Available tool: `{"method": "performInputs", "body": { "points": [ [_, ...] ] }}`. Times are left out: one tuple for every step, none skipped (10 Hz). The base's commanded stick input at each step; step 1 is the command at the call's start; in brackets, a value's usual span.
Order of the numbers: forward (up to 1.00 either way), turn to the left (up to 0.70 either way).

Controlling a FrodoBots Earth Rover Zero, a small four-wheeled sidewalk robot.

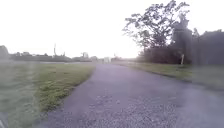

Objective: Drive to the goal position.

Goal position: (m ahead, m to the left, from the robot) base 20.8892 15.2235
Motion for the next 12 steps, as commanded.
{"method": "performInputs", "body": {
  "points": [
    [0.70,0.00],
    [0.70,0.00],
    [0.70,0.00],
    [0.70,0.00],
    [0.70,0.00],
    [0.70,0.00],
    [0.70,0.00],
    [0.70,0.00],
    [0.70,0.00],
    [0.70,0.00],
    [0.70,0.00],
    [0.70,0.00]
  ]
}}
